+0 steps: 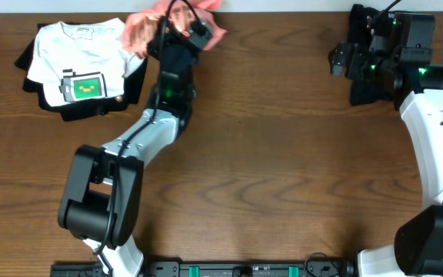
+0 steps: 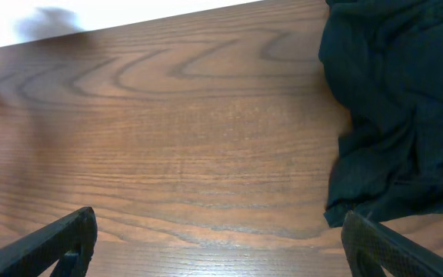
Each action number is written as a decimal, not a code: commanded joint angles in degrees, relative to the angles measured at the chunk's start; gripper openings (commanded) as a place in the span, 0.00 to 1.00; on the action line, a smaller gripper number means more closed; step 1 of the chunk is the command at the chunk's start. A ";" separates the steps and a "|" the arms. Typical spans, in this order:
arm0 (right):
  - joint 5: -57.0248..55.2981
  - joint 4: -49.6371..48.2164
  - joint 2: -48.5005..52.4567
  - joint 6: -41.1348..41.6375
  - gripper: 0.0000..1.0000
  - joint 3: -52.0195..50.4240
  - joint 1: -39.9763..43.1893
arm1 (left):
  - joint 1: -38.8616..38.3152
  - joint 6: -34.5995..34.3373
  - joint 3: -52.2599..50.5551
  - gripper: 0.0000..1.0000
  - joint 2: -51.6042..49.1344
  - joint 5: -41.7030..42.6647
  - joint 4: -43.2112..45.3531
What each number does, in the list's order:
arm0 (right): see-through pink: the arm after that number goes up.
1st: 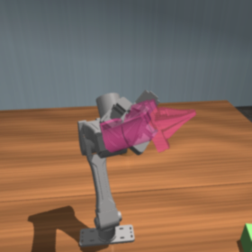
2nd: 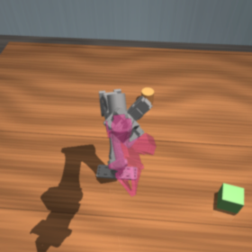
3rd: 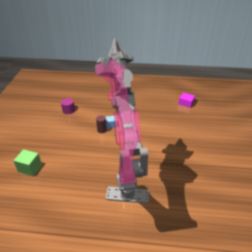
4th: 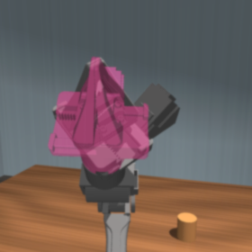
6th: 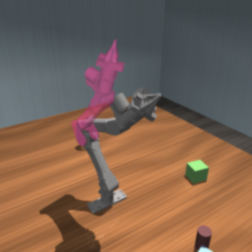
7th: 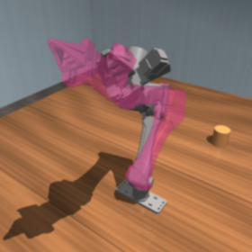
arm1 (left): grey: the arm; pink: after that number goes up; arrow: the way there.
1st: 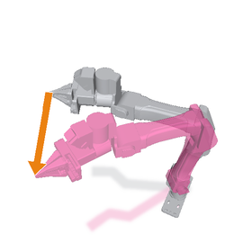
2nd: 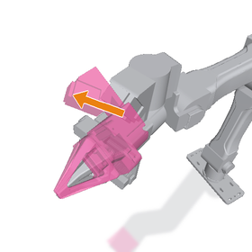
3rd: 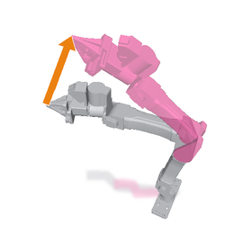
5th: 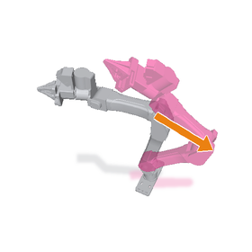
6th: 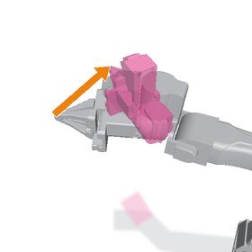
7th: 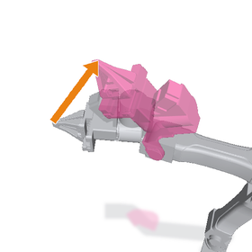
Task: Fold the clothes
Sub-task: 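Carry the pink shirt with the left gripper onto the white shirt stack, then lower the pink shirt onto the stack and open the left gripper, then press the pink shirt flat on the stack with the left gripper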
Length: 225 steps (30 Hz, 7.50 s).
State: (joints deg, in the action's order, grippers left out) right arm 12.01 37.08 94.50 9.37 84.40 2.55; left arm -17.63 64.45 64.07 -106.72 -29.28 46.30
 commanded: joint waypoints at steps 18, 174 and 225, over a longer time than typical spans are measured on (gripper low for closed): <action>1.55 0.04 0.35 1.51 0.99 -0.09 0.37 | 20.26 9.03 0.33 0.06 2.03 17.99 6.29; 6.84 -5.49 5.97 2.08 0.99 -0.09 -4.20 | 23.74 -97.57 13.66 0.50 -4.66 15.52 -32.94; 6.19 -4.48 5.97 0.85 0.99 -0.09 -4.20 | 16.22 -97.31 14.32 0.06 -7.91 13.62 -19.02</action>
State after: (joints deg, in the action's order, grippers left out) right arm 18.39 32.40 99.96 11.05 84.36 -1.30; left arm -0.16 -33.06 77.19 -118.96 -15.25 28.93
